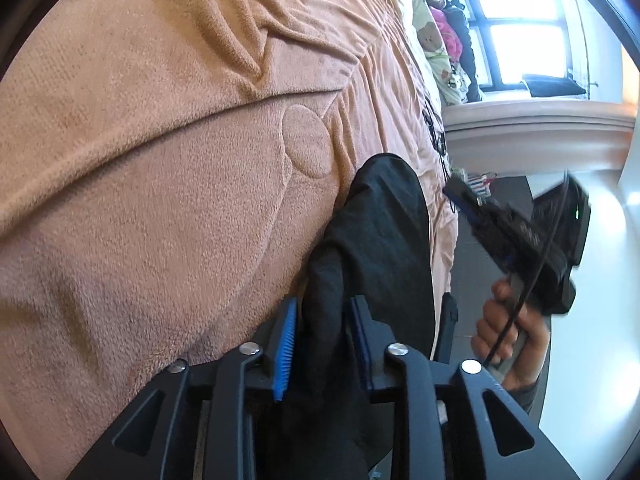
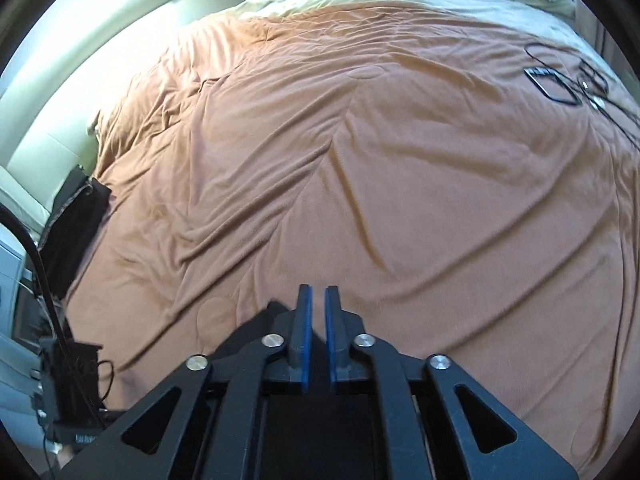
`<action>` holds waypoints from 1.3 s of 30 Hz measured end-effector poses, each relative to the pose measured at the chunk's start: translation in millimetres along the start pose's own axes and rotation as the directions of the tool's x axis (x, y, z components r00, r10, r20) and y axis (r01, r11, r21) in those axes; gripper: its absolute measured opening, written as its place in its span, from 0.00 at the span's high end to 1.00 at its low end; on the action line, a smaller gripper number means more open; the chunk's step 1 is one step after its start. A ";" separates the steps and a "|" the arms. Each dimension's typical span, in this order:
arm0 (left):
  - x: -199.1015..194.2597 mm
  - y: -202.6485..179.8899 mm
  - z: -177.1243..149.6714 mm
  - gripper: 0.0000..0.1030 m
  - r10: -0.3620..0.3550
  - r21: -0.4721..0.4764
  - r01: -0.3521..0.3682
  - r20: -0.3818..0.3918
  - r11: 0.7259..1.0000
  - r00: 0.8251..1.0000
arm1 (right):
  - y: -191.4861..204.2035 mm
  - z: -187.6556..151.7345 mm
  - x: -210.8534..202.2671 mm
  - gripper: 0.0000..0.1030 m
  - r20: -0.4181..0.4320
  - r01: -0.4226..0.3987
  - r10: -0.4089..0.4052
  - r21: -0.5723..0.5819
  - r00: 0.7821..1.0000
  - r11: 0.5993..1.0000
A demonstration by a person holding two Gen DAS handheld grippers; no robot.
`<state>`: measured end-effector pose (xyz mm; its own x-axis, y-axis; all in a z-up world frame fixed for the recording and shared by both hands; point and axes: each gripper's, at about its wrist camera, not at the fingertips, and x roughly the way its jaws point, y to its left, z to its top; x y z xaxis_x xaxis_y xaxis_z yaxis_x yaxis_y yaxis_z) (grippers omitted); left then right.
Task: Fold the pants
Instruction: 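Grasp the pants with the left tool while the right tool opens and withdraws, then grasp the folded pants end with the left tool and hold it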
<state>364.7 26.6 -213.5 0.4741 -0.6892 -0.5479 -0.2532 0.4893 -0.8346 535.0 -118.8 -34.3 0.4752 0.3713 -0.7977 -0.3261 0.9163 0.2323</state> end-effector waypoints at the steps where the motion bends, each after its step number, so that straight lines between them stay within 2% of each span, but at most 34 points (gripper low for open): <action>1: -0.4 -0.8 2.3 0.66 -0.006 0.002 0.006 0.000 1.000 1.000 | -4.6 -5.2 -5.6 0.71 0.001 -0.009 0.009 0.009 1.000 1.000; 3: -0.7 -3.7 6.7 0.55 -0.013 0.015 0.013 0.001 1.000 1.000 | -13.2 -16.9 -17.5 0.54 0.017 -0.027 0.026 0.036 1.000 0.999; 4: -0.5 -4.8 8.7 0.54 -0.015 0.020 0.015 0.000 1.000 1.000 | -16.0 -22.3 -22.6 0.53 0.025 -0.032 0.030 0.046 0.999 0.998; 10: 11.1 -16.1 22.4 0.54 -0.007 0.068 0.008 -0.028 0.998 1.000 | -39.8 -60.2 -48.3 0.53 0.048 -0.073 0.066 0.149 0.997 0.986; 16: 26.5 -23.1 35.6 0.54 0.021 0.112 -0.014 -0.062 0.994 0.998 | -67.7 -103.0 -59.7 0.53 0.068 -0.168 0.156 0.277 0.985 0.946; 22: 42.4 -30.0 43.5 0.54 0.034 0.150 -0.019 -0.098 0.988 0.995 | -92.6 -137.1 -54.2 0.53 0.095 -0.270 0.253 0.368 0.963 0.890; 28: 57.7 -34.2 44.9 0.54 0.026 0.187 0.004 -0.161 0.982 0.987 | -109.0 -163.3 -46.1 0.53 0.148 -0.382 0.354 0.424 0.924 0.821; 29: 60.5 -35.9 43.8 0.58 0.031 0.197 0.003 -0.168 0.980 0.985 | -111.9 -167.1 -43.8 0.53 0.156 -0.396 0.365 0.431 0.918 0.811; 30: 62.4 -37.7 43.2 0.76 0.036 0.204 0.000 -0.172 0.979 0.984 | -113.7 -171.1 -41.5 0.53 0.162 -0.407 0.375 0.436 0.913 0.803; 31: 64.2 -38.1 43.3 0.87 0.035 0.201 0.002 -0.179 0.980 0.983 | -116.1 -174.0 -39.1 0.53 0.166 -0.416 0.383 0.441 0.909 0.795; 32: 65.0 -37.8 43.3 0.91 0.031 0.191 0.004 -0.183 0.982 0.983 | -118.3 -177.2 -36.3 0.53 0.171 -0.423 0.389 0.447 0.905 0.788; 39: 53.0 -37.0 43.7 0.93 0.059 0.187 -0.033 -0.133 0.982 0.989 | -133.0 -191.2 -34.0 0.53 0.222 -0.481 0.428 0.458 0.876 0.747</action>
<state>436.0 -4.7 -209.2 0.3417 -0.7242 -0.5990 -0.1063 0.6035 -0.7902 405.9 -281.9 -144.5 0.4578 0.7508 -0.4762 -0.0979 0.5749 0.8123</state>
